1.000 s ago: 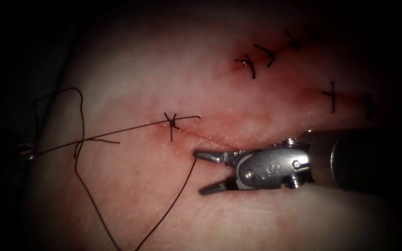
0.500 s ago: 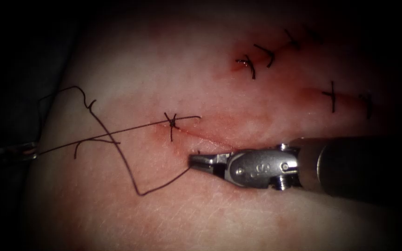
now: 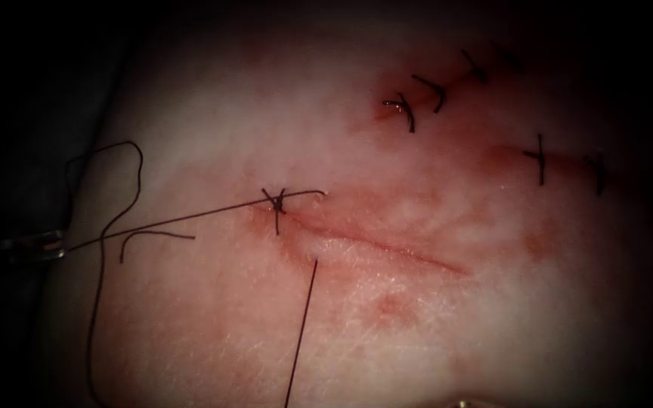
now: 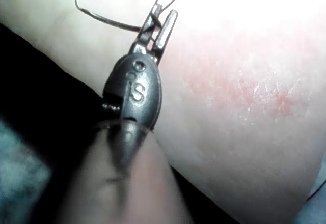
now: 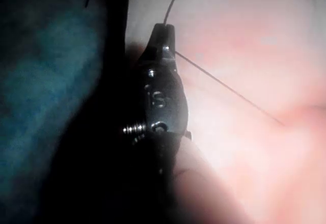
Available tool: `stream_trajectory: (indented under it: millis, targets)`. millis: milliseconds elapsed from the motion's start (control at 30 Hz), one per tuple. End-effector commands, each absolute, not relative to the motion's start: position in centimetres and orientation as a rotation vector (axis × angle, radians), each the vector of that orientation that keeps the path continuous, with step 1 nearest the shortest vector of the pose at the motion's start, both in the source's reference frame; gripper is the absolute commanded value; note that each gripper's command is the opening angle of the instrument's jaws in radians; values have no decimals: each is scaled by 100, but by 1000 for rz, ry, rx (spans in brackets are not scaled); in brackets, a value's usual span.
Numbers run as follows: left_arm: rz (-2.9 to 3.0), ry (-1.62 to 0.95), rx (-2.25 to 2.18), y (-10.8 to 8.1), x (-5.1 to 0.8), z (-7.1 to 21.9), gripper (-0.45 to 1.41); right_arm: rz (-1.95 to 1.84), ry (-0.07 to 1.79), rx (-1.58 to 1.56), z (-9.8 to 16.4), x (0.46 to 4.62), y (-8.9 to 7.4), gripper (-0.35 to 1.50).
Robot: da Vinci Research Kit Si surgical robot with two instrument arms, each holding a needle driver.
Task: Wound Closure
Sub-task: Grasp suture near the wound and pull away with right hand to lengthen working end of the suture
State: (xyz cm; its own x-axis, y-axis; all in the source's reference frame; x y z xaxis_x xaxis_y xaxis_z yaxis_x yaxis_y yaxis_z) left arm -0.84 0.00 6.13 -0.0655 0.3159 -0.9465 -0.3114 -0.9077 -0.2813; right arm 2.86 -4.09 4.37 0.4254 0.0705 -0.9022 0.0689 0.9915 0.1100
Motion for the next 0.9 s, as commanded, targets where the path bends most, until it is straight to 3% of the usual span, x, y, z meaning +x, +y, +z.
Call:
stream_trajectory:
  millis: [33, 100, 133, 200, 533, 900]
  targets:
    - [2023, -8, -1801, -3, -88, 620, -45, -9, 1151, 152, 438, 297, -420, -35]
    - [2023, -10, -1803, -3, -86, 621, -45, -73, 1173, 121, 439, 295, -408, 51]
    - [2024, -10, -1804, -3, -85, 621, -45, -89, 1177, 110, 440, 293, -402, 81]
    - [2024, -12, -1806, -3, -83, 622, -45, -114, 1186, 93, 445, 285, -386, 113]
    - [2048, -37, -1808, -5, -75, 626, -45, -156, 1171, -32, 481, 242, -292, 123]
    - [2046, -33, -1806, -5, -80, 628, -45, -140, 1120, -82, 567, 243, -238, 121]
